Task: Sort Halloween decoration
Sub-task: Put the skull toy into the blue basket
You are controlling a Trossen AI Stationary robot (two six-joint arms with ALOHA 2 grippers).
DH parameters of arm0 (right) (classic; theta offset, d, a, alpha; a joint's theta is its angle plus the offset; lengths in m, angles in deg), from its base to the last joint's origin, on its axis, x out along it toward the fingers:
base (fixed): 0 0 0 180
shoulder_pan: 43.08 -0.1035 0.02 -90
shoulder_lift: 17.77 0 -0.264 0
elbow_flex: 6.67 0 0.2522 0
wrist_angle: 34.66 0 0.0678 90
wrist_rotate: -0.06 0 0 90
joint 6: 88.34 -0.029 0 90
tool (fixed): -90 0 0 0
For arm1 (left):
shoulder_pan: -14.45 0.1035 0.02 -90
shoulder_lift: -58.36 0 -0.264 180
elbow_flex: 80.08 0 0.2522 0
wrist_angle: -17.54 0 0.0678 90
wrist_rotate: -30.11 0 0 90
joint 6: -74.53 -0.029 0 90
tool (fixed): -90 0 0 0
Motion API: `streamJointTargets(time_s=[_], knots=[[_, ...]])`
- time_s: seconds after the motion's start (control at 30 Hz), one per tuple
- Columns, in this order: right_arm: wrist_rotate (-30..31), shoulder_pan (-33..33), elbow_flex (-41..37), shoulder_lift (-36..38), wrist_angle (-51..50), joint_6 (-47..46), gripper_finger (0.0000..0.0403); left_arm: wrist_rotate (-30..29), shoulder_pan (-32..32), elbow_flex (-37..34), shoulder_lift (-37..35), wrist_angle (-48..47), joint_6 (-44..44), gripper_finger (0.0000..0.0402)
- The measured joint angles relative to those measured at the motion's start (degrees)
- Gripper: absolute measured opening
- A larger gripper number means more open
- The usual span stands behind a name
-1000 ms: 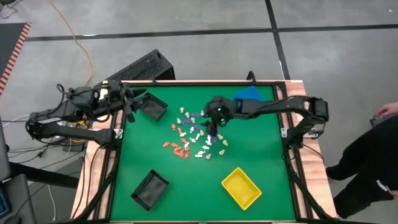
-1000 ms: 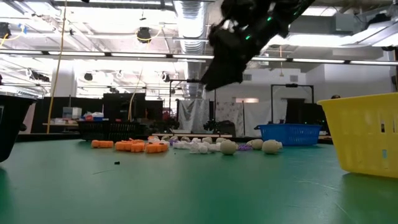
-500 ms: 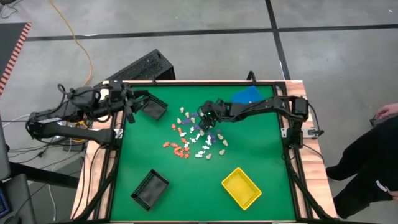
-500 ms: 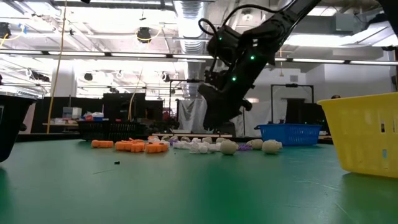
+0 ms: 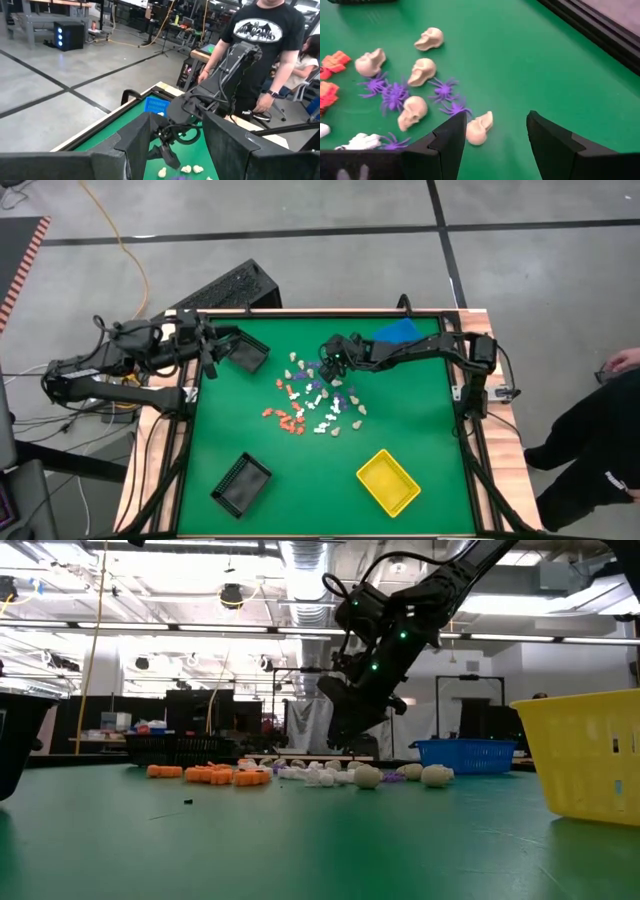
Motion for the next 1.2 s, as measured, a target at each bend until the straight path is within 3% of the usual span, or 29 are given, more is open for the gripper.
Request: streamJointTargets(time_s=[0.23,0.67,0.87,1.0,1.2], knots=[[2.32,0.04,0.04,-1.54,1.69,0.02,0.0232,-0.01,0.03,0.00,0.00,-0.01,-0.17,0.0172],[1.83,-0.01,1.44,-7.42,2.12,-1.49,0.0231,-0.12,0.04,0.00,-0.02,-2.10,1.15,0.0172],[-0.29,-0.04,1.55,-9.81,3.05,-3.64,0.0213,-0.01,0.04,0.00,-0.02,-2.65,1.84,0.0172],[-0.68,-0.35,1.62,-9.97,1.99,-5.46,0.0187,0.22,0.04,0.00,-0.02,-2.65,1.88,0.0172],[-2.21,-0.33,1.51,-8.63,2.26,-3.21,0.0106,0.66,0.04,0.00,-0.02,-2.67,1.92,0.0172]])
